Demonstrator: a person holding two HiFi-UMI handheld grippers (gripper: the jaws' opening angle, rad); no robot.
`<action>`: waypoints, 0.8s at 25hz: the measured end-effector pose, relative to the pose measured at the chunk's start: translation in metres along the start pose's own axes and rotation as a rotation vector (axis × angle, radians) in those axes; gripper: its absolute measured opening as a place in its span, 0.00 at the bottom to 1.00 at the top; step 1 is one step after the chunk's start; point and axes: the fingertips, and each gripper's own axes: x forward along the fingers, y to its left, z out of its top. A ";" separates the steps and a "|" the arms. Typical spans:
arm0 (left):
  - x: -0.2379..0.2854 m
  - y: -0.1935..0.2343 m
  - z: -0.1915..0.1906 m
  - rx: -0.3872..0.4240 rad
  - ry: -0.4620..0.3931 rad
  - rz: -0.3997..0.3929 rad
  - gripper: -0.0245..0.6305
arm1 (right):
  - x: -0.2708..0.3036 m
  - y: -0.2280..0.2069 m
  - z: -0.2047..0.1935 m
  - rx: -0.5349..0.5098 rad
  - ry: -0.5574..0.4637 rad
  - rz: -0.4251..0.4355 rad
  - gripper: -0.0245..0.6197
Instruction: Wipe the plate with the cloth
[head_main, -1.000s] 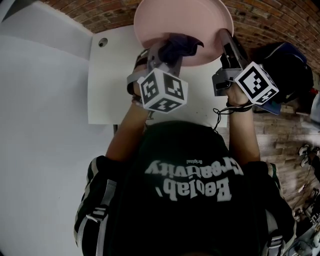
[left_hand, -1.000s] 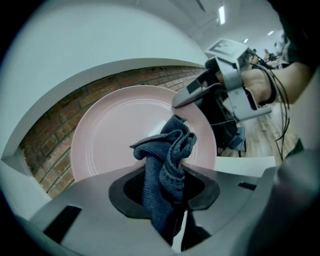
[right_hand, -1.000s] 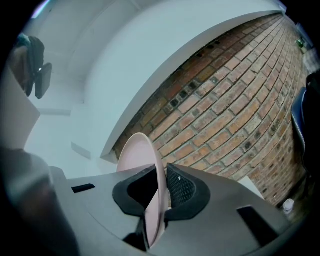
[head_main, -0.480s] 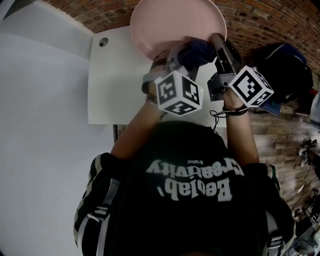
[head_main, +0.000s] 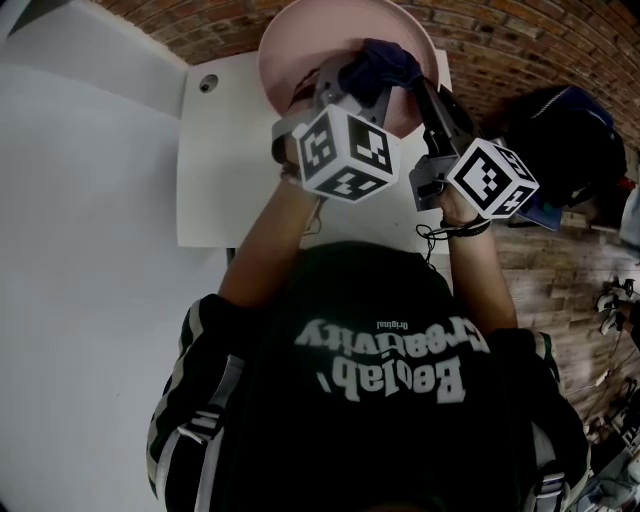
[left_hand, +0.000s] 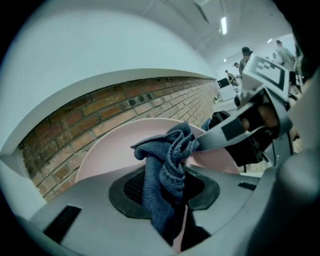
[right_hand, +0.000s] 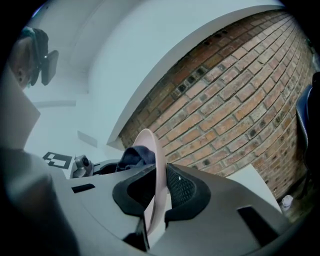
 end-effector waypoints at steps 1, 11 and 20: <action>0.000 0.005 0.003 -0.002 -0.003 0.009 0.24 | 0.000 0.001 -0.001 -0.003 0.004 0.003 0.08; -0.006 0.028 0.013 0.039 -0.015 0.077 0.24 | -0.001 0.008 -0.004 0.006 0.014 0.022 0.08; -0.022 -0.041 -0.013 0.080 0.019 -0.030 0.24 | -0.006 -0.004 0.027 0.024 -0.080 -0.005 0.08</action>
